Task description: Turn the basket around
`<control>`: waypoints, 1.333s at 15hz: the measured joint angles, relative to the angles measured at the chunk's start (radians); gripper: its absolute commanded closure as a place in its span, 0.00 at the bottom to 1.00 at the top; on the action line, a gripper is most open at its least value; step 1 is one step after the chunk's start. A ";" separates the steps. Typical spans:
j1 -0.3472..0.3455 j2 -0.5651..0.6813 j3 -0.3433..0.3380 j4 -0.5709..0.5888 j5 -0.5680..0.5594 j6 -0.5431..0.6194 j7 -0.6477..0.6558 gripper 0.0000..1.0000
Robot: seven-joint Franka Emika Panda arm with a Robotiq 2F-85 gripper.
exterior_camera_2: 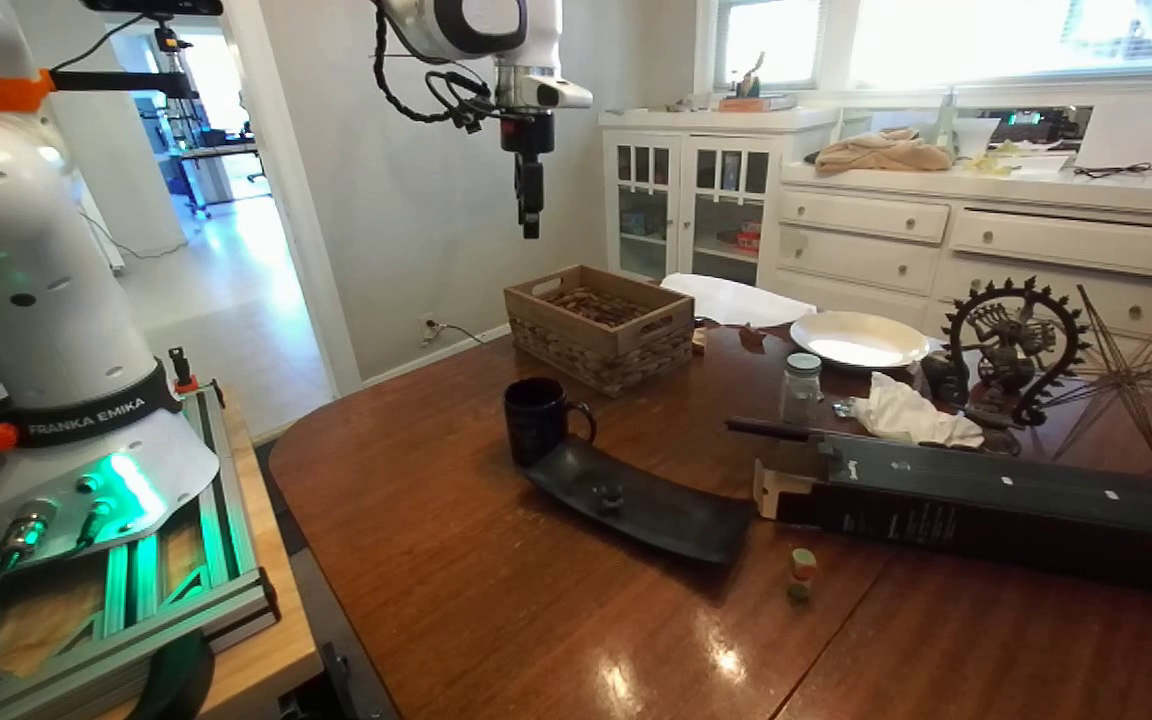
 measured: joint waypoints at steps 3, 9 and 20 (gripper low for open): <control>0.000 0.023 -0.002 0.015 -0.011 -0.039 0.007 0.00; 0.004 0.075 -0.002 0.032 -0.044 -0.078 0.023 0.00; 0.016 0.152 -0.006 0.054 0.058 0.116 0.286 0.00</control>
